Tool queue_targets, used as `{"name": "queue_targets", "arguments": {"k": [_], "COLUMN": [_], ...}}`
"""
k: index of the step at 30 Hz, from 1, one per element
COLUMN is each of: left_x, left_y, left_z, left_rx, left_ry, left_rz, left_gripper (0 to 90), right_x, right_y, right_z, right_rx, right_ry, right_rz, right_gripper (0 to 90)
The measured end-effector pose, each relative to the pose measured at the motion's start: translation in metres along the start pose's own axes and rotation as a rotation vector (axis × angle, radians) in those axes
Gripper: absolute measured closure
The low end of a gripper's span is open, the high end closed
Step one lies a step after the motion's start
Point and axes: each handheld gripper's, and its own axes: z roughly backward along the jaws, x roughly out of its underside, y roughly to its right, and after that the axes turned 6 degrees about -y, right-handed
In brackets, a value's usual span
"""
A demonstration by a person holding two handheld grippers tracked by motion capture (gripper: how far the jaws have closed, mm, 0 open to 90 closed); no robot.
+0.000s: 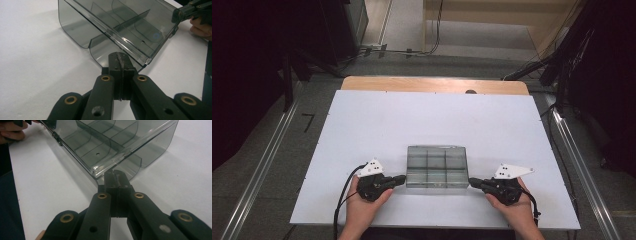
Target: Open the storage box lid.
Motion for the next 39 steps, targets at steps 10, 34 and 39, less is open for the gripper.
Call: {"name": "queue_targets", "arguments": {"k": [10, 34, 39], "left_x": [0.001, -0.002, -0.006], "left_y": [0.0, 0.007, 0.012], "left_z": [0.003, 0.012, 0.013], "left_rx": [0.017, 0.072, 0.073], "left_ry": [0.008, 0.118, 0.16], "left_rz": [-0.015, -0.054, -0.086], "left_gripper": [90.0, 90.0, 90.0], "right_x": [-0.001, -0.01, -0.017], "right_y": [-0.002, -0.011, -0.016], "right_z": [0.001, 0.009, 0.01], "right_rx": [0.004, -0.02, -0.014], "right_ry": [0.003, 0.052, 0.073], "right_rz": [0.008, 0.011, 0.021], "right_gripper": [88.6, 88.6, 88.6]}}
